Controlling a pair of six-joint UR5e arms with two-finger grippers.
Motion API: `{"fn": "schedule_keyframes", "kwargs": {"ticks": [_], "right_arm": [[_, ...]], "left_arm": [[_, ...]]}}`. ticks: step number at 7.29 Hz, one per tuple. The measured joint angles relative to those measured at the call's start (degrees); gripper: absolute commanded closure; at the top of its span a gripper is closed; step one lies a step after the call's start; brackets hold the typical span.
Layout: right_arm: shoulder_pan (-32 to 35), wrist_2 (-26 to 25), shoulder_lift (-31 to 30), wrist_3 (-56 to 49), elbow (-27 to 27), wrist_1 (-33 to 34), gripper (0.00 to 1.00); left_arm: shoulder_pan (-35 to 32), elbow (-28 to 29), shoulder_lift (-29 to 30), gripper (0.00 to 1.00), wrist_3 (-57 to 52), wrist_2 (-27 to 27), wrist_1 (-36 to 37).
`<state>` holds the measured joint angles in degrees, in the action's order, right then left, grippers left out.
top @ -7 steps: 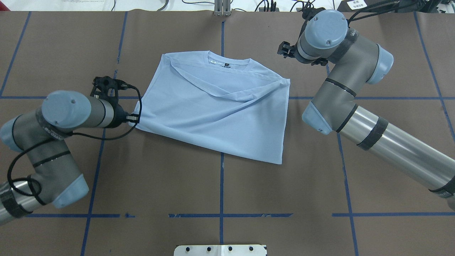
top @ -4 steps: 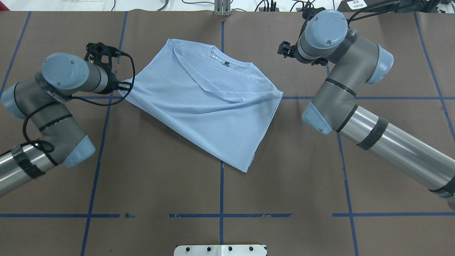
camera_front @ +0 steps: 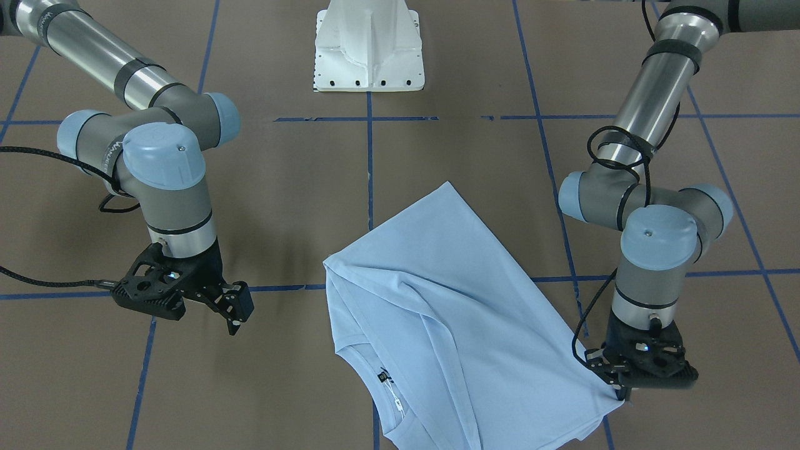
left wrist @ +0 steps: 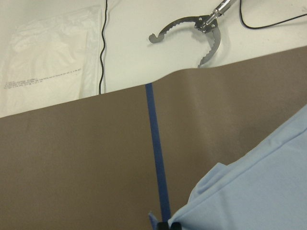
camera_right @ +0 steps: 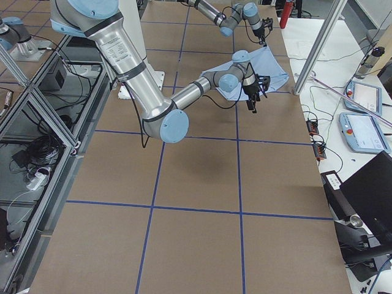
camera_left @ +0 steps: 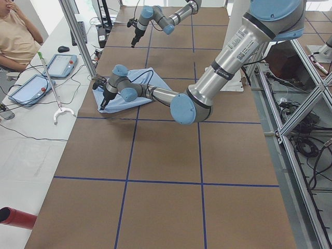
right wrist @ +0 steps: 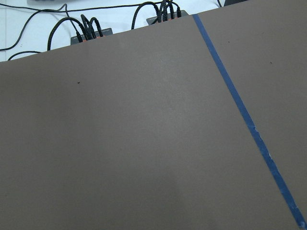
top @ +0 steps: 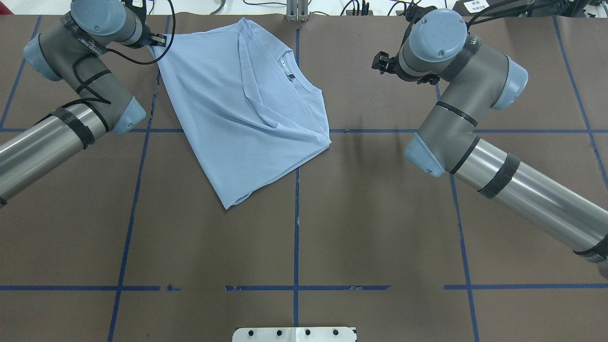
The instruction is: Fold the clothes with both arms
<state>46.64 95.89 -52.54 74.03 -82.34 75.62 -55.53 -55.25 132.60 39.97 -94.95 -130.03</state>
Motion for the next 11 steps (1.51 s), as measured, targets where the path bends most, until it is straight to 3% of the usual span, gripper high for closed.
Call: {"fn": "schedule_keyframes", "kwargs": {"ticks": [2, 4, 7, 11], "right_arm": [[-1.79, -0.21, 2.64, 3.52, 0.43, 0.06, 0.08], [-5.71, -2.41, 7.77, 10.85, 3.32, 0.20, 0.29], [-10.46, -5.24, 15.86, 14.03, 13.22, 0.31, 0.30], [-12.81, -5.16, 15.66, 10.48, 15.09, 0.48, 0.30]], "left_arm": [[-1.10, -1.05, -1.47, 0.00, -1.24, -3.81, -3.85], [-2.32, -4.54, -3.70, 0.00, -1.21, -8.71, -4.84], [-2.55, -8.01, -6.11, 0.00, -0.66, -9.69, -4.97], [-2.56, -8.25, -6.42, 0.00, -0.60, -9.73, -4.97]]}}
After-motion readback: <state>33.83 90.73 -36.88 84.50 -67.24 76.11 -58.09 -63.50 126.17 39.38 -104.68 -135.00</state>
